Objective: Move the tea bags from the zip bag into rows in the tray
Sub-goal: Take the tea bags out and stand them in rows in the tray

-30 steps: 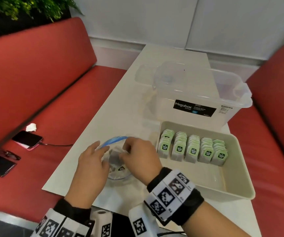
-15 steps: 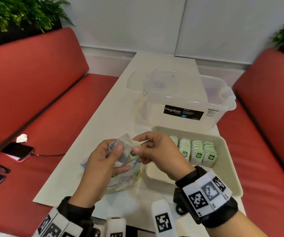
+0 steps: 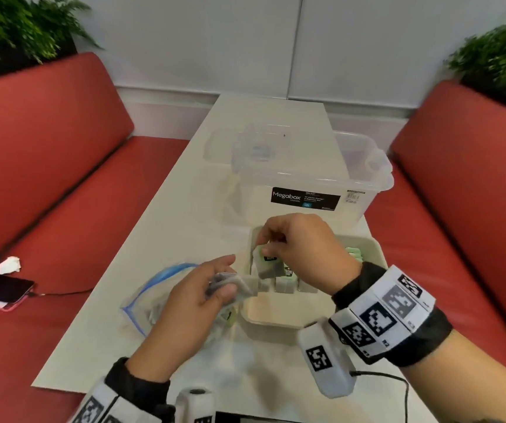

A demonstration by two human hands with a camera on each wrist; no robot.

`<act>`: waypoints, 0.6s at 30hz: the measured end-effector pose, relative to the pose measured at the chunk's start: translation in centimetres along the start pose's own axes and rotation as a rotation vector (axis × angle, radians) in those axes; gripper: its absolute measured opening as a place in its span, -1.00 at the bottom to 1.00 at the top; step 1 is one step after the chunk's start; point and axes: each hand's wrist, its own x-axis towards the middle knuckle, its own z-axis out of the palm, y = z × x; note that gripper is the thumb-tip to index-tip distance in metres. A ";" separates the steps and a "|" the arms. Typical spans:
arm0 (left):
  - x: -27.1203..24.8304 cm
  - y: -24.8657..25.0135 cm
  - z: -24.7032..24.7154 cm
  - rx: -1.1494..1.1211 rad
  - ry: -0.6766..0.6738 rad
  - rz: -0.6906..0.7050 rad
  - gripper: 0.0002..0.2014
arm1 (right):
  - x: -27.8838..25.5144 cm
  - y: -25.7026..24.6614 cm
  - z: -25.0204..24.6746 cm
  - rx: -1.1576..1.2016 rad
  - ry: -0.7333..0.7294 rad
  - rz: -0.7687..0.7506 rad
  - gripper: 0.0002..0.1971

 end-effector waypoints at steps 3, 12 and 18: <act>0.4 1.0 1.8 0.095 -0.064 0.087 -0.63 | 0.3 -0.3 -0.9 -0.179 -0.084 -0.058 -0.90; 1.7 2.7 4.9 0.136 -0.018 0.286 -0.82 | 0.2 0.1 -3.3 -0.167 -0.112 -0.076 -0.90; 2.2 2.9 5.4 0.203 -0.075 0.354 -0.84 | -0.1 1.4 -4.2 -0.199 -0.175 -0.086 -0.87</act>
